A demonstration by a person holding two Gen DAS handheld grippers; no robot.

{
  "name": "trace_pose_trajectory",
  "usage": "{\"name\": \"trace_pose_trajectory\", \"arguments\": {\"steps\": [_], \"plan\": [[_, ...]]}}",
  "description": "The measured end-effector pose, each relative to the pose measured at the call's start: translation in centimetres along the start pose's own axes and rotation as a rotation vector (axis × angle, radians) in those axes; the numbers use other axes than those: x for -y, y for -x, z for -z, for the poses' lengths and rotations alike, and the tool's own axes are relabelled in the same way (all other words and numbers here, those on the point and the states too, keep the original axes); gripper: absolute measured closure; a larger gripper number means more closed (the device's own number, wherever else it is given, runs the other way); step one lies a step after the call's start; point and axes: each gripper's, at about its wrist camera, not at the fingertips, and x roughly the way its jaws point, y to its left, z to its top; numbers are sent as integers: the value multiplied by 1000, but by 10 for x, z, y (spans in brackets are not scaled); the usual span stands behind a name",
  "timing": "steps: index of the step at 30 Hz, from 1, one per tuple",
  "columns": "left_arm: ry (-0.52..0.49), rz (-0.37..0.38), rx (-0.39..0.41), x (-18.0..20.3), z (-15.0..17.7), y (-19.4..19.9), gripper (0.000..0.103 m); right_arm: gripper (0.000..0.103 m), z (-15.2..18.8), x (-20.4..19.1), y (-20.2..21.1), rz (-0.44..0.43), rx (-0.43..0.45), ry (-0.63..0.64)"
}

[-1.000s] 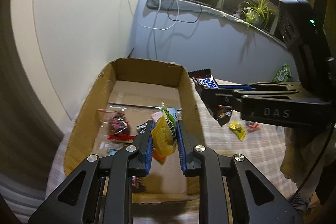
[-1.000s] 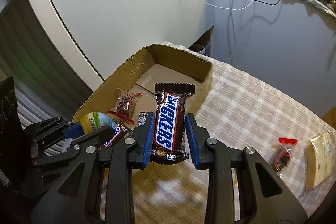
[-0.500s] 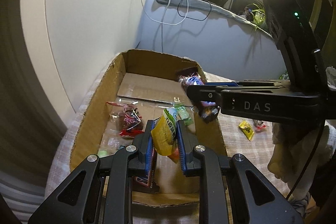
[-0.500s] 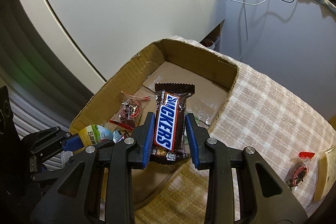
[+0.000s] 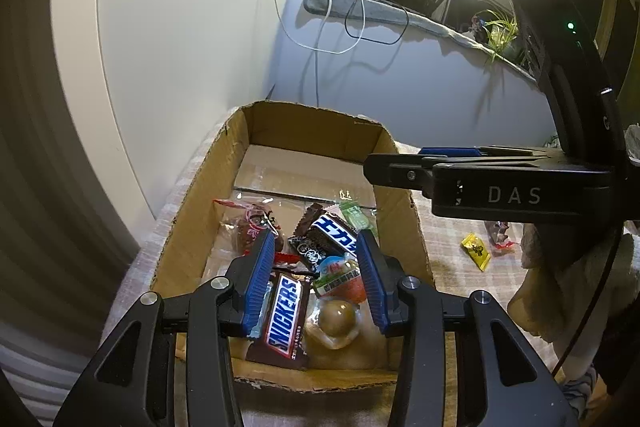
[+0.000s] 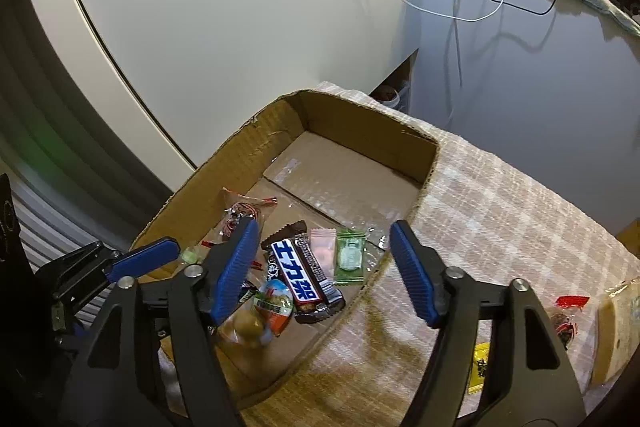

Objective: Organize snacks
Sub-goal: 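Open both tools to drop the yellow-green candy and Snickers bar into the box, then move both open tools back over the remaining snacks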

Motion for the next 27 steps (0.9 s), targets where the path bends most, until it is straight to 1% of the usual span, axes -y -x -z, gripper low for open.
{"name": "trace_pose_trajectory", "arguments": {"steps": [14, 17, 25, 27], "plan": [[-31, 7, 10, 16, -3, 5, 62, 26, 9, 15, 26, 28, 28, -9], [-42, 14, 15, 23, -2, 6, 62, 19, 12, 23, 35, 36, 37, -15], [-64, 37, 8, 44, -2, 6, 61, 17, 24, 50, 62, 71, 56, -45], [-72, 49, 8, 50, -1, 6, 57, 12, 29, 58, 70, 77, 58, -54]]}}
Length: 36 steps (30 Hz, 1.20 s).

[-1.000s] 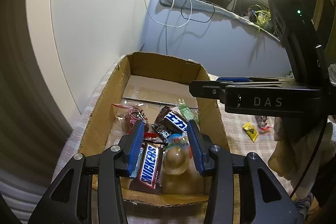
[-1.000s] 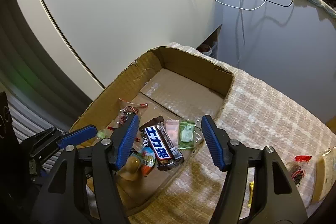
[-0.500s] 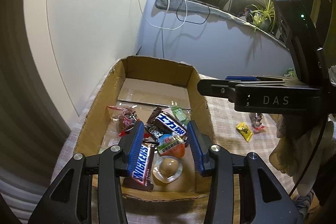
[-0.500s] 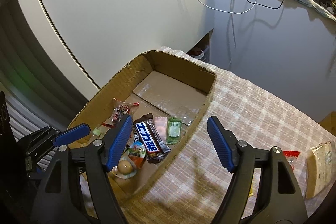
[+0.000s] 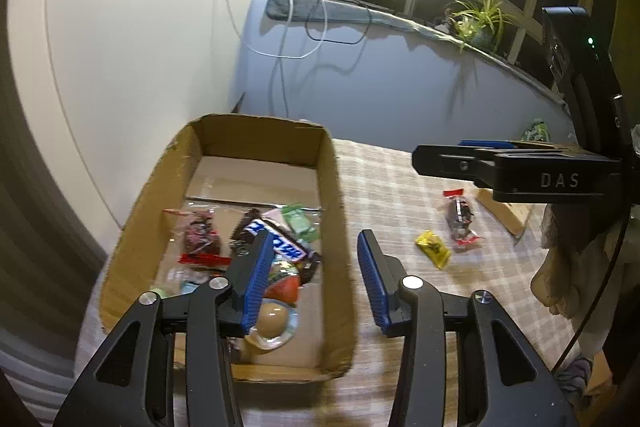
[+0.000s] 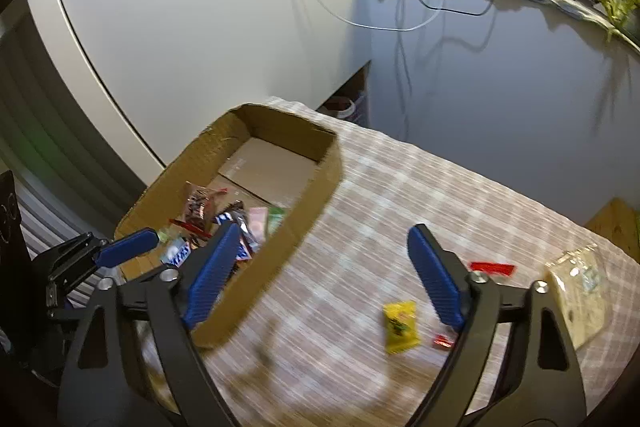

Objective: Organize snacks
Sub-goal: 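Move both open tools back over the remaining snacks, then lower the left tool toward the yellow candy packet while the right tool approaches the red-topped clear candy bag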

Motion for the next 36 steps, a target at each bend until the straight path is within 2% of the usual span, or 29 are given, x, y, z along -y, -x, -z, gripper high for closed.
{"name": "trace_pose_trajectory", "arguments": {"steps": [7, 15, 24, 36], "plan": [[-36, 64, -3, 30, -2, -4, 57, 11, 18, 44, 22, 46, -7, -43], [-73, 143, -62, 69, 5, -24, 57, 11, 38, 92, 27, 45, -41, -138], [-45, 211, -172, 93, 15, -64, 57, 11, 59, 127, -1, 14, -118, -229], [-9, 212, -278, 107, 22, -116, 57, 12, 65, 151, -38, 5, -165, -296]]}}
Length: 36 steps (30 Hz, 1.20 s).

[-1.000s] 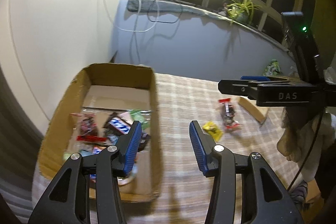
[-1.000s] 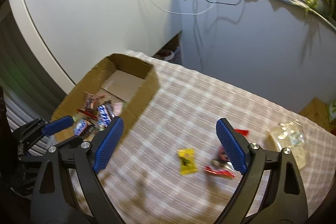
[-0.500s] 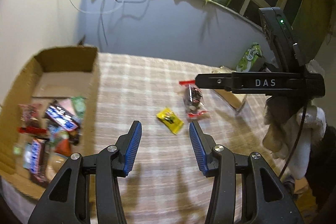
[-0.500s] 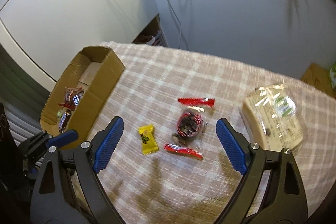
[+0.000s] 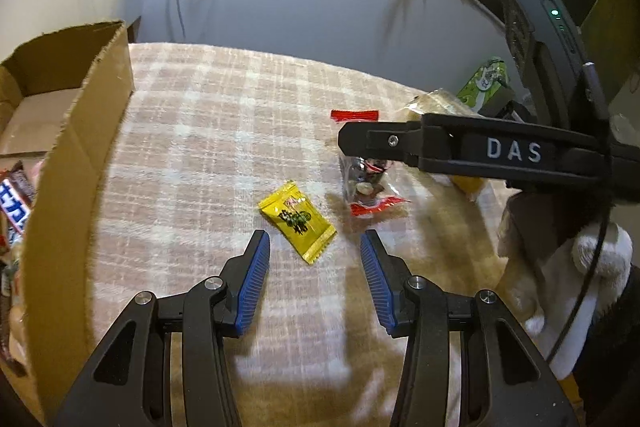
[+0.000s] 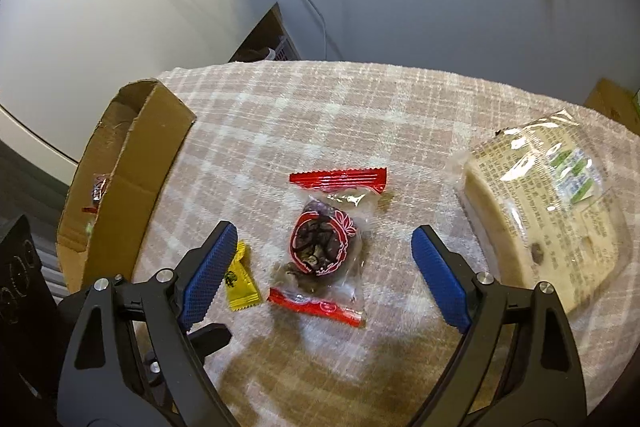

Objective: Organize snacks
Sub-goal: 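Lower the left tool toward the yellow candy packet while the right tool approaches the red-topped clear candy bag, then grasp the yellow candy packet with the left tool while the right tool grasps the red-topped chocolate bag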

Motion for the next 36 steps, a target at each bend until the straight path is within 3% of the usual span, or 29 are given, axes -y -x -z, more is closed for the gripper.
{"name": "trace_pose_trajectory", "arguments": {"steps": [3, 16, 21, 24, 36], "plan": [[-1, -3, -6, 1, -2, -6, 57, 20, -2, -1, -8, 0, -17, 5], [-114, -93, 6, 30, -7, -26, 58, 36, -5, -3, -19, 74, -35, 61], [-142, -125, 10, 36, -10, -29, 67, 50, -5, 2, -16, 83, -39, 64], [-165, -155, 14, 36, -12, -32, 78, 55, -5, 6, -13, 79, -42, 60], [-158, -148, 40, 32, -9, -21, 82, 61, 3, 0, -4, 91, -28, 83]]}}
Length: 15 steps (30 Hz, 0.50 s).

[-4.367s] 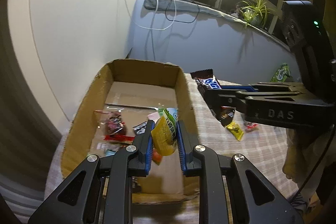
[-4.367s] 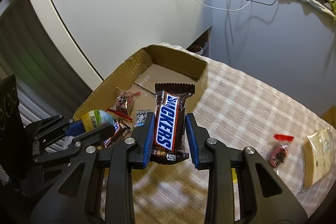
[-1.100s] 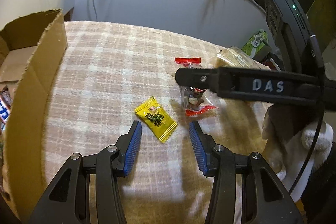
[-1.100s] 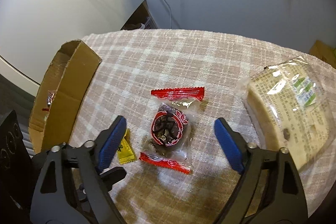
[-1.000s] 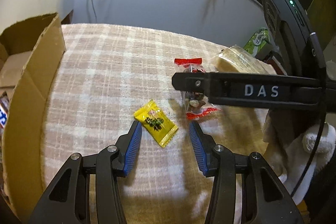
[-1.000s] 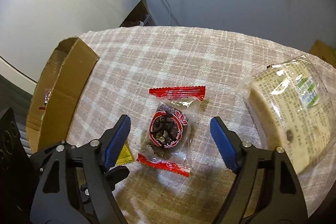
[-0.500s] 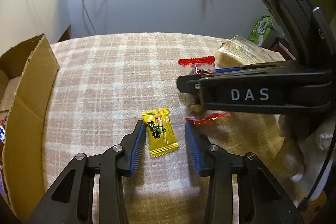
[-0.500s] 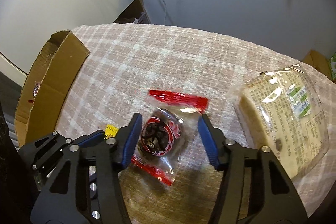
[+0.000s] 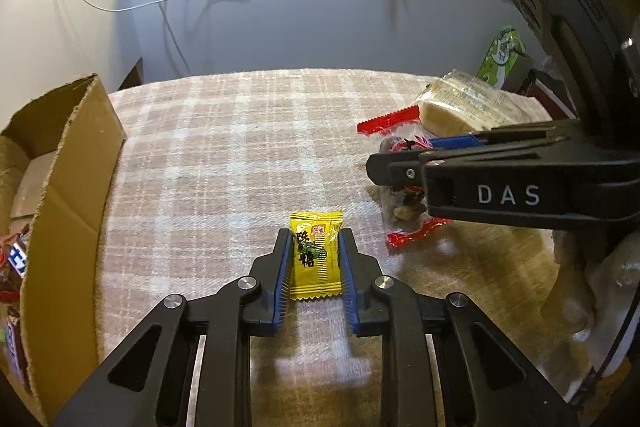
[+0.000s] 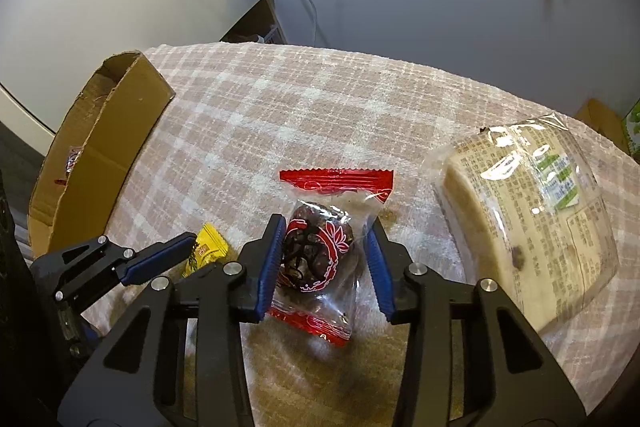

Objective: Organize snacks
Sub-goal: 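Grasp the yellow candy packet with the left tool while the right tool grasps the red-topped chocolate bag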

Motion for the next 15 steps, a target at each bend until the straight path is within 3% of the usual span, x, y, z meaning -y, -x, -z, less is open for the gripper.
{"name": "trace_pose_trajectory", "arguments": {"steps": [15], "plan": [[6, 2, 87, -5, 2, 52, 82, 61, 8, -20, 47, -17, 62, 25]]}}
